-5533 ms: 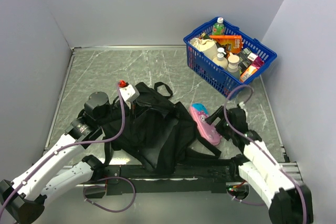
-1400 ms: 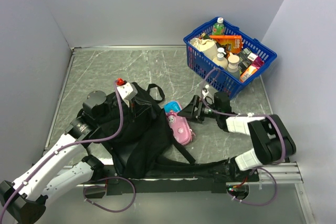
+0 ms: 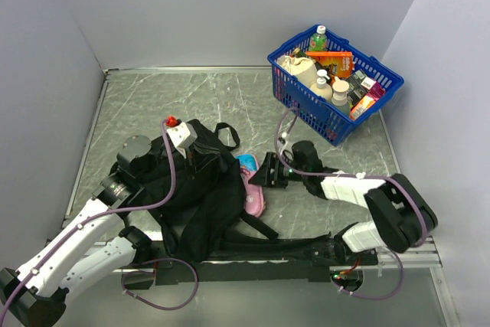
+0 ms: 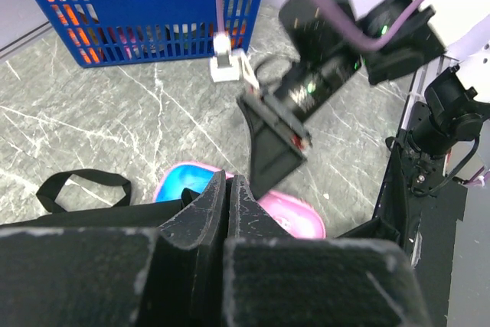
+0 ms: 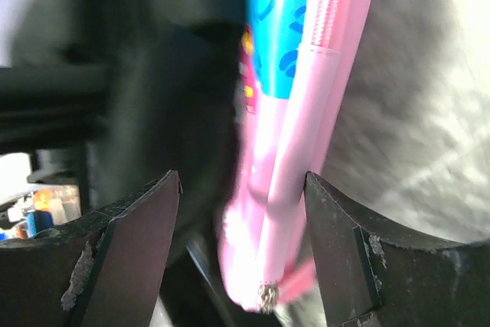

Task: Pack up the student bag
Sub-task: Pick up the stationery from the center of the board.

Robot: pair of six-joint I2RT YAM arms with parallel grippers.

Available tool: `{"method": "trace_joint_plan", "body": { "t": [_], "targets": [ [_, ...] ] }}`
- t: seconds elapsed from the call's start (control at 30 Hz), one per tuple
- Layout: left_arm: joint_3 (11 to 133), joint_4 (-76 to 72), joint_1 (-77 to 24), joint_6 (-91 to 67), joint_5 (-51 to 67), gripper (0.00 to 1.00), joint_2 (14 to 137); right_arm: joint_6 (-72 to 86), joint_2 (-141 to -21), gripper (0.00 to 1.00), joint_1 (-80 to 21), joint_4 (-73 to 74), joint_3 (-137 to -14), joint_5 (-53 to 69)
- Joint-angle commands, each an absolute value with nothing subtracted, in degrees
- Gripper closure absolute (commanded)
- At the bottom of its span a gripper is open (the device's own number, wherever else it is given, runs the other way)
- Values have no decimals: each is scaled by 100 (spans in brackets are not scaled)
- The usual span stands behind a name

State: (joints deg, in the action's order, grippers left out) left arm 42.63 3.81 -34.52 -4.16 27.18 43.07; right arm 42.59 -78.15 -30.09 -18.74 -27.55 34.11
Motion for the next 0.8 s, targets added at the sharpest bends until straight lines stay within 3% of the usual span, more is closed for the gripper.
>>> {"method": "trace_joint_plan", "body": {
  "t": [0.0, 0.1, 0.13, 0.23, 0.33, 0.43, 0.6, 0.77],
  "targets": [
    [4280, 97, -3419, -510, 2821, 99, 4219, 4728, -8191, 27, -3243, -2451, -2487, 3893],
    [4298, 106, -3428, -510, 2821, 99, 4236, 4677, -8095, 28, -3331, -2400, -2654, 3850],
    [4307, 105, -3428, -510, 2830, 99, 4245, 4545, -7982, 29, -3392, -1703, -2776, 3449],
    [4298, 53, -3428, -527, 2848, 99, 4254, 3921, -7945, 36, -3682, -453, -3339, 2517],
    [4272, 44, -3428, -554, 2848, 99, 4254, 4007, -8024, 47, -3718, -683, -3288, 2417],
    [4289, 44, -3419, -536, 2848, 99, 4254, 4253, -8260, 59, -3753, -1036, -3094, 2557],
    [4324, 97, -3419, -510, 2821, 99, 4263, 4325, -8499, 97, -3779, -1214, -3111, 2760],
    [4324, 158, -3419, -457, 2760, 99, 4237, 3729, -7613, 100, -3665, -29, -3602, 2128]
  ]
}}
